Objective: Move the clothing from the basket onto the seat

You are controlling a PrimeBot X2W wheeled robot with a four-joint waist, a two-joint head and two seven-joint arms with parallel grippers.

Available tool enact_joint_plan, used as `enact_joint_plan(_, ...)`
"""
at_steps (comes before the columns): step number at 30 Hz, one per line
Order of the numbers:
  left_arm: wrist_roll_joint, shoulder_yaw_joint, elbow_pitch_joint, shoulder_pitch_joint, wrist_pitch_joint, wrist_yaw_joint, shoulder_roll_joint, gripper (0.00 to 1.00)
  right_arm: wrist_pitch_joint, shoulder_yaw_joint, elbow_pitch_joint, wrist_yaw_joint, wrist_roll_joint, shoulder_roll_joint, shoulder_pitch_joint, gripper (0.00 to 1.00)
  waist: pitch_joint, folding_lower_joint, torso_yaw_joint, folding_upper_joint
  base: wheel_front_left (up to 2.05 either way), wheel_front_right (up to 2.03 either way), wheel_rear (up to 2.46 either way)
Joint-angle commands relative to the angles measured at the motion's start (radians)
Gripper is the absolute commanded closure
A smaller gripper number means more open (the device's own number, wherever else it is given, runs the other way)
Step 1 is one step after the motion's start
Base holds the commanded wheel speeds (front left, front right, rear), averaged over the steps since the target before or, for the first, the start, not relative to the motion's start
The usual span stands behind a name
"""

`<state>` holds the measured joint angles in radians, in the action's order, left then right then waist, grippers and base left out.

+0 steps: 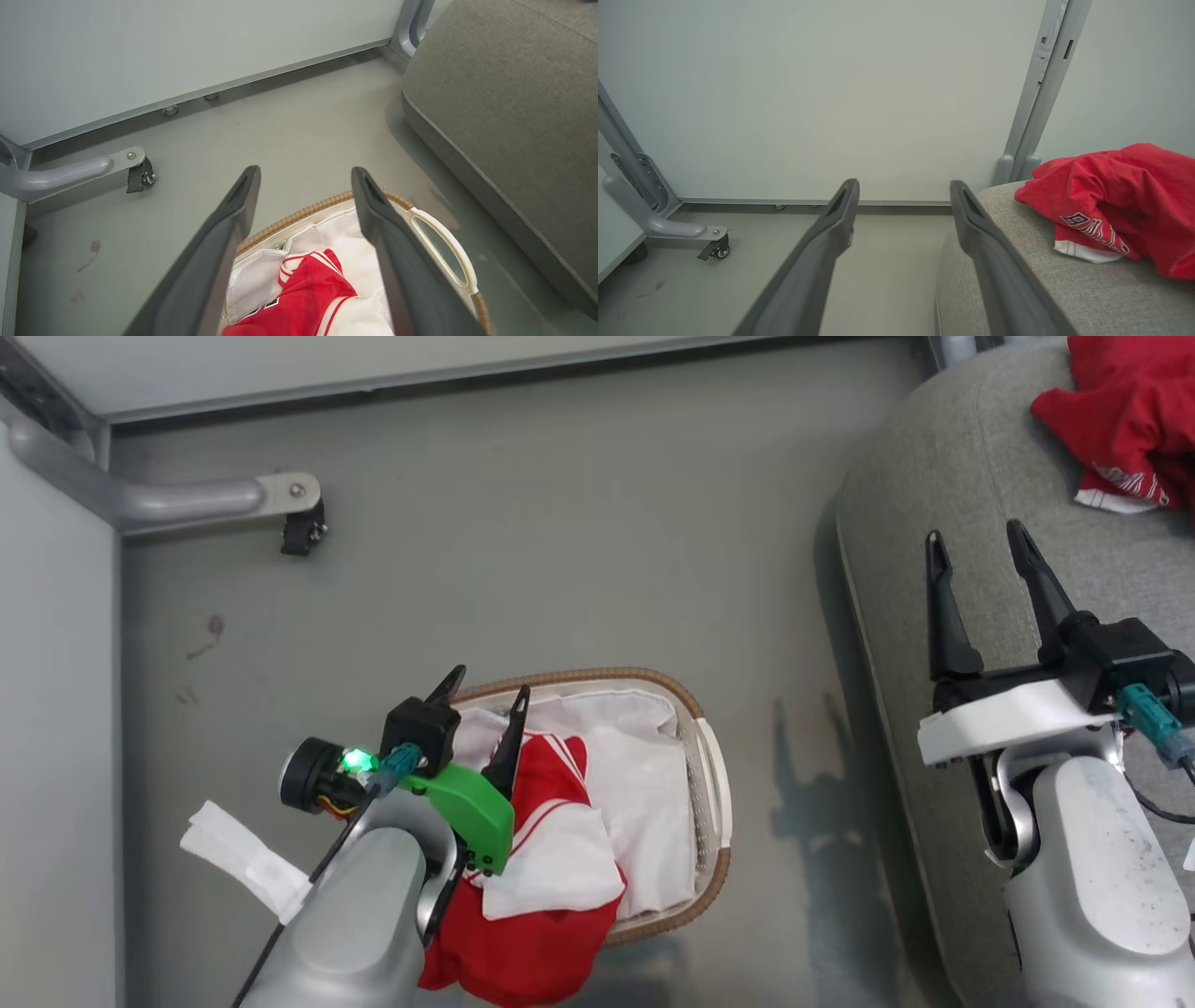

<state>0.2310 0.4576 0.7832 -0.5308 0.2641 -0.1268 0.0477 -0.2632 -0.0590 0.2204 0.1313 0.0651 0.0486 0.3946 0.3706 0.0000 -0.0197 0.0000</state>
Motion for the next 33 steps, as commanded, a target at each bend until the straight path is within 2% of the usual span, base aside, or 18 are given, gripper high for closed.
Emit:
enact_joint_plan(1,0.002,0.014,0.028,-0.040,0.000,-0.004,0.005,0.00,-0.002,0.006,-0.016,-0.001,0.006,0.003,0.029,0.00,0.167,0.0000,-0.088,0.0000,0.00,0.00,0.00)
enact_joint_plan(15,0.027,0.254,0.318,-0.195,-0.027,-0.006,0.010,0.00,-0.002,0.044,-0.071,-0.001,0.102,0.003,0.132,0.00,0.406,0.0000,-0.209,0.0000,0.00,0.00,0.00)
enact_joint_plan(27,0.066,0.401,0.411,-0.294,-0.081,-0.005,0.053,0.00,-0.002,0.086,-0.132,-0.001,0.146,0.003,0.184,0.00,0.520,0.0000,-0.272,0.0000,0.00,0.00,0.00)
enact_joint_plan(33,0.093,0.426,0.457,-0.355,-0.139,-0.005,0.080,0.00,-0.002,0.106,-0.159,-0.001,0.149,0.003,0.192,0.00,0.554,0.0000,-0.285,0.0000,0.00,0.00,0.00)
